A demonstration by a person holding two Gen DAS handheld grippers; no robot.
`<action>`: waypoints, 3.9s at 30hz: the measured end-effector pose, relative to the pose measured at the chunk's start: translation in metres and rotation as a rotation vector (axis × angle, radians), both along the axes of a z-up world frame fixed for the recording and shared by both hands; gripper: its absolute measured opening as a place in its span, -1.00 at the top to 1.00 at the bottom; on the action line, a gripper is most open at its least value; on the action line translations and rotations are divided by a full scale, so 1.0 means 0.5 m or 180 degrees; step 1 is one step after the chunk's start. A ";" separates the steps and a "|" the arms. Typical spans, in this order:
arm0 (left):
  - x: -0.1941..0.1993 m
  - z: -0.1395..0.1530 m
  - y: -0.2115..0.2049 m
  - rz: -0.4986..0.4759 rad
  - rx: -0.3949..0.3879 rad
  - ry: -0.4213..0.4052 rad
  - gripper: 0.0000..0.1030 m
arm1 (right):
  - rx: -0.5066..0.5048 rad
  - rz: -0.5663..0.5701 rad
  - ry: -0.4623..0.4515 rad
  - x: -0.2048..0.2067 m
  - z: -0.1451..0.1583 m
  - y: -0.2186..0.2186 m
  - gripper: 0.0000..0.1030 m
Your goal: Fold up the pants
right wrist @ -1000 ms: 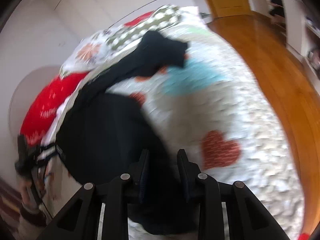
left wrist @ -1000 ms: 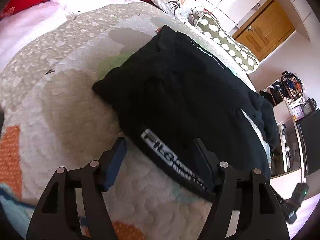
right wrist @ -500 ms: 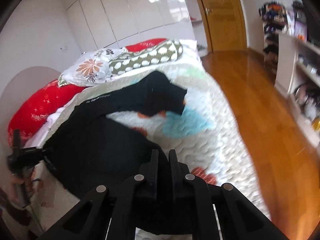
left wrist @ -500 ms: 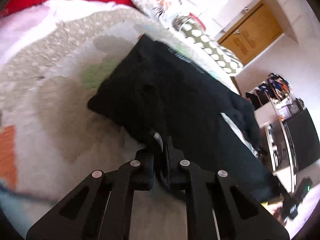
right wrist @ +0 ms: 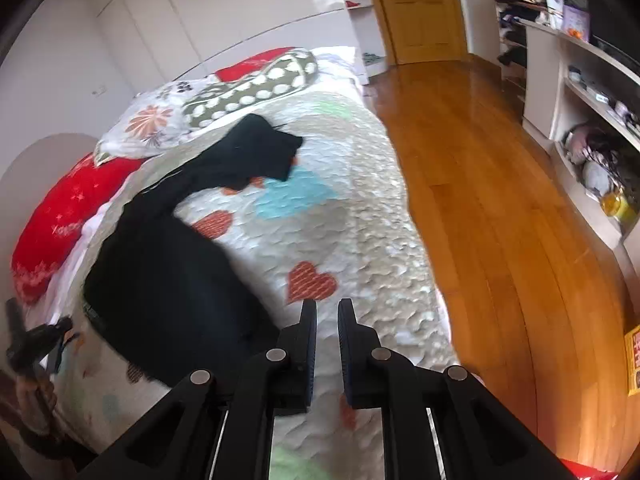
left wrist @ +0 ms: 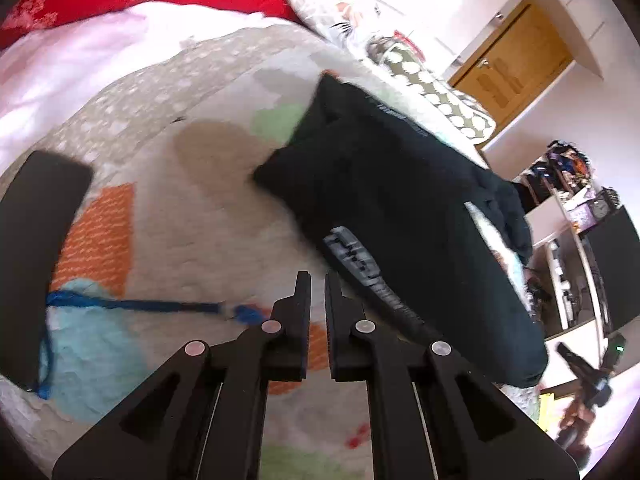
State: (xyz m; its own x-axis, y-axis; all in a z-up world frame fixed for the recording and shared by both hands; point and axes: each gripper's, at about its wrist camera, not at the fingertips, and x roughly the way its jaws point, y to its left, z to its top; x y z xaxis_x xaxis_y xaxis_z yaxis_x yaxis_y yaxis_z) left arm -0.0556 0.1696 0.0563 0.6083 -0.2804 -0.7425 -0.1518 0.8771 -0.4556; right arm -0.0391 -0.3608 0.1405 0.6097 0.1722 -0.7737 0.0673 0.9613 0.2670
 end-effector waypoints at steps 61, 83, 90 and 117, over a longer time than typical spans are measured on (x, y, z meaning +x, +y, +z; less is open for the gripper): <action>-0.027 -0.036 -0.015 0.0185 0.0201 0.0227 0.49 | -0.0323 -0.0010 0.0031 0.135 -0.060 0.073 0.93; 0.463 0.011 0.033 -0.0232 0.0447 0.0300 -0.58 | -0.0146 0.0325 0.0017 0.549 -0.035 0.107 -0.11; 0.573 -0.042 -0.011 -0.0780 0.0694 0.0416 -0.59 | -0.0249 0.0543 0.0244 0.643 -0.099 0.116 -0.24; 0.432 0.102 -0.028 -0.0937 0.0931 -0.0065 0.13 | -0.0396 0.1041 -0.1003 0.207 0.177 0.190 0.79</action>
State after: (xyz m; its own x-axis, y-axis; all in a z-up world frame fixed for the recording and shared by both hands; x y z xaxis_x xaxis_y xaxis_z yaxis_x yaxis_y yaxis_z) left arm 0.1606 0.1557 0.1072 0.5492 -0.2235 -0.8052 0.1312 0.9747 -0.1811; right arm 0.0642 -0.2656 0.2289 0.7473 0.3122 -0.5866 -0.3105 0.9445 0.1072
